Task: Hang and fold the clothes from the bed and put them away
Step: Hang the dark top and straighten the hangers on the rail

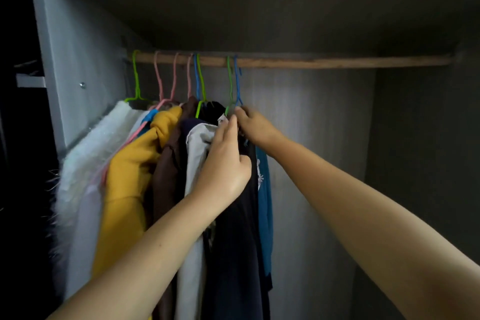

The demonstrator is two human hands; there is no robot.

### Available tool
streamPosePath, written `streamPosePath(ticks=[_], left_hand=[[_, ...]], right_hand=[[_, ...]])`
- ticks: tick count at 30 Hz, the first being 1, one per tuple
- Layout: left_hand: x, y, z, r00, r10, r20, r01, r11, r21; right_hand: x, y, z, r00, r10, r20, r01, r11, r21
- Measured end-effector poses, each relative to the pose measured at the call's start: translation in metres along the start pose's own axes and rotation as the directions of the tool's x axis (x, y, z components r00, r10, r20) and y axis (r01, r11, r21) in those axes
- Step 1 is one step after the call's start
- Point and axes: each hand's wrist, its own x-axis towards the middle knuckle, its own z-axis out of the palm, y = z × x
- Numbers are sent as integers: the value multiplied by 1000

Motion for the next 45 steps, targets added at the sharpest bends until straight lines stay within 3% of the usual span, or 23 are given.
streamPosePath(ticks=[3,6,9,12,18,22,25,27,31,34,39,45], left_hand=[[-21,7,12,895,397,-201,-333,898,289],[-37,20,39,826,525,-206,-443,829,341],[-54,26,80,847,526,-77,-489,828,274],[-81,34,126,875,464,136,-483,856,187],[-167,74,226,730,516,448,-578,816,2],[-244,128,289,524,618,586,-668,725,-167],[-300,174,326,397,662,636,-680,677,-280],[-344,211,350,296,685,665,-673,644,-363],[-402,267,389,127,678,724,-705,575,-415],[-447,320,412,46,647,761,-689,573,-445],[-528,379,431,-71,581,811,-511,677,-529],[-579,431,468,-183,588,788,-376,699,-609]], right_hand=[[-40,26,-15,992,-48,-120,50,999,15],[-94,59,-33,979,-72,-191,51,992,-116],[-153,101,-54,972,-32,-231,-49,940,-337],[-221,142,-73,963,85,-255,-205,845,-494],[-381,210,-115,851,393,-348,-525,642,-558],[-514,238,-160,624,648,-437,-776,445,-447],[-617,242,-193,459,762,-457,-874,296,-385],[-689,238,-214,322,814,-483,-930,176,-324],[-781,231,-245,125,869,-479,-975,17,-223],[-844,220,-266,-10,885,-465,-982,-97,-164],[-930,202,-285,-145,868,-474,-976,-204,-74],[-994,203,-306,-276,843,-461,-954,-300,23]])
